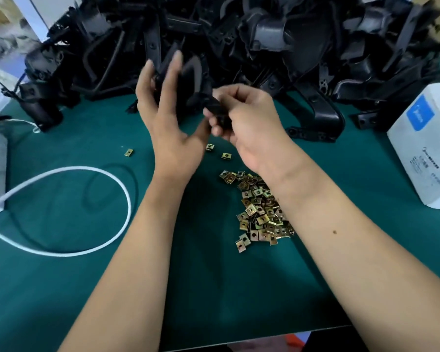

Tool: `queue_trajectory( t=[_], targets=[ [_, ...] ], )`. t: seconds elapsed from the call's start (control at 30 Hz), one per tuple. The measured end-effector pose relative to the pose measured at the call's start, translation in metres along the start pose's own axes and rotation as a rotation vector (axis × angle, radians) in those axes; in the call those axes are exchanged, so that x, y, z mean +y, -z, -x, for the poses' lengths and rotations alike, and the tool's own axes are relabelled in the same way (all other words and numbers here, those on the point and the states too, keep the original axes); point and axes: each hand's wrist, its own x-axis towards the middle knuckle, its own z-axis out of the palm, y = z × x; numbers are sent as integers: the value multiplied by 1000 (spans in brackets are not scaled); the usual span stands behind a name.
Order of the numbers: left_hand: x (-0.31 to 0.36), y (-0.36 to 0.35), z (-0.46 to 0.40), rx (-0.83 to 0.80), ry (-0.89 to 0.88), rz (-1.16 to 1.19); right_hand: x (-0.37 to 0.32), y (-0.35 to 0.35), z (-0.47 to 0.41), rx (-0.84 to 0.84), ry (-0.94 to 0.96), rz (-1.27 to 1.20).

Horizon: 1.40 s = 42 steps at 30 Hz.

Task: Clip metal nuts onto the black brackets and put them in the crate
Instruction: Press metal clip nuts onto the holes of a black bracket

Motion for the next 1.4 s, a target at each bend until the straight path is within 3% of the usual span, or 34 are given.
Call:
queue_trajectory(
  t=[0.1,0.2,0.23,0.33,0.4,0.63,0.73,0.83,0.97,1.03,1.23,1.4],
  targets=[
    [-1,2,-5,12,-140,111,-5,14,1,-10,17,227],
    [8,5,-6,68,62,308,-14,36,-6,42,104,438],
    [10,6,-7,102,145,378,-16,47,-8,65,149,624],
    [14,14,-11,131,381,704,-21,81,-13,-8,220,1520],
    [10,20,-13,70,556,875,-20,95,-12,-100,132,1781],
    [6,18,-7,-263,881,927,-8,102,-8,-34,247,1711],
    [4,16,-2,-363,929,928,0,103,-8,8,351,1727],
    [3,16,-3,-406,898,979,4,100,-4,67,465,1391],
    [4,18,-2,-519,873,1005,9,82,2,63,330,616],
    [7,17,-1,-575,853,963,12,75,6,24,226,402],
    [13,14,0,-609,816,932,11,72,6,-23,2,210],
    [14,14,1,-650,785,939,11,71,8,-56,-16,182]
  ],
)
